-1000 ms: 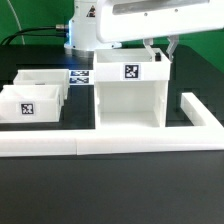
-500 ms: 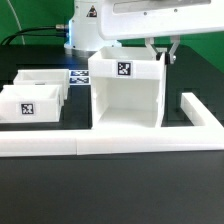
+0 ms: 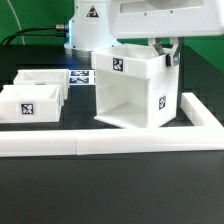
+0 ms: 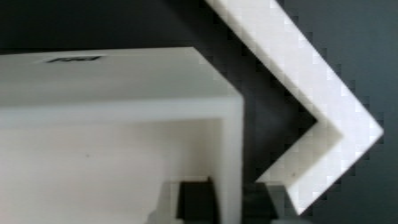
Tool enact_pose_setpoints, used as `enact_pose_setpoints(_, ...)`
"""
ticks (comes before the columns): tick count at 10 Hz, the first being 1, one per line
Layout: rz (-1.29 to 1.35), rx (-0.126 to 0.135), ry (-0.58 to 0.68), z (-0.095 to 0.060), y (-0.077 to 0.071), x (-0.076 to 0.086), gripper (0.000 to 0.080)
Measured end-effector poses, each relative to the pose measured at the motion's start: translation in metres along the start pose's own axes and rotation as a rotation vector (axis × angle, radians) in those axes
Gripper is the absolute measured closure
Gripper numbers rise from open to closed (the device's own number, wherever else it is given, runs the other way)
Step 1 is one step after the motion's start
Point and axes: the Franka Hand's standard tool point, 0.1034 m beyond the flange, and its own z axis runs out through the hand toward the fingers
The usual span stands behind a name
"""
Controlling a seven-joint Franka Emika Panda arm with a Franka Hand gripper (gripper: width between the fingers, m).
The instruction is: Assemble drawer
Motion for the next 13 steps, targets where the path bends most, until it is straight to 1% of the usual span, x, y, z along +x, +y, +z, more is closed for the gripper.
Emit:
enact_pose_setpoints(2,0.116,0.008,-0.012,0.0,-0.002,-0.004,0.0755)
enact_pose_setpoints(3,0.134,0.011,-0.016,0.001,-0.003,-0.005,0.0755)
enact_pose_setpoints(5,0.273,0.019,-0.033,0.001,-0.005,-0.009,0.0755)
enact_pose_setpoints(6,0.354,0.024,-0.045,0.002,-0.005,-0.011,0.0755)
enact_pose_setpoints(7,0.528,0.03,-0.07,0.005,-0.002,-0.013,0.0755)
enact_pose_setpoints(8,0.562,0.033,-0.076,0.005,-0.003,-0.013,0.0755)
enact_pose_setpoints(12,0.537,0.032,-0.078,0.005,-0.005,-0.015,0.0755)
enact_pose_setpoints(13,0.528,0.032,-0.082,0.007,-0.009,-0.013,0.0755)
